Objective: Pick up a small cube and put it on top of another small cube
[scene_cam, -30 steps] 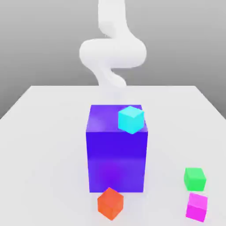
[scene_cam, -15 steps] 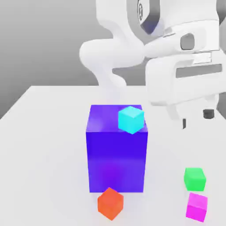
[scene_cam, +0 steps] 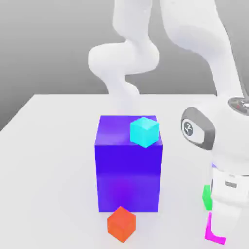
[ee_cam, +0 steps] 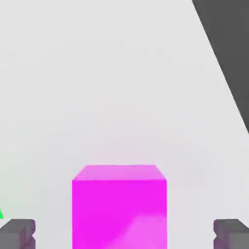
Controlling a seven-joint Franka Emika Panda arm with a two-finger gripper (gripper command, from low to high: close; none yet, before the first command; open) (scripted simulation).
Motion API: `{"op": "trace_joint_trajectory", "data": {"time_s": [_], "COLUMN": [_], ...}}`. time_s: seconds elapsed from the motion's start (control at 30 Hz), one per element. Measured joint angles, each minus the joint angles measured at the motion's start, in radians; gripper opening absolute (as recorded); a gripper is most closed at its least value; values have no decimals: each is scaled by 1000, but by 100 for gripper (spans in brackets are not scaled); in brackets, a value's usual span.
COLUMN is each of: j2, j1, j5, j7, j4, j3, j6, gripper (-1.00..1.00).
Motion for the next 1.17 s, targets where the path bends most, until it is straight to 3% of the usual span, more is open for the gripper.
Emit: {"op": "trace_joint_trajectory", "data": {"time_s": [0.2,0.37,0.63,0.83,0.87,1.07,1.17], "j2": [11,-125,-413,-306,-281,-268,-334], "j1": [1,-12,63,92,97,99,93], "j5": [-3,23,63,23,12,6,38], "j7": [2,-17,-39,-9,-1,3,-20], "j4": [2,-27,-241,-278,-277,-276,-280], "j3": [-2,17,93,75,68,64,77], "j6": [7,-99,-172,-30,-6,6,-54], "gripper": [-100,-100,-100,-100,100,100,100]}}
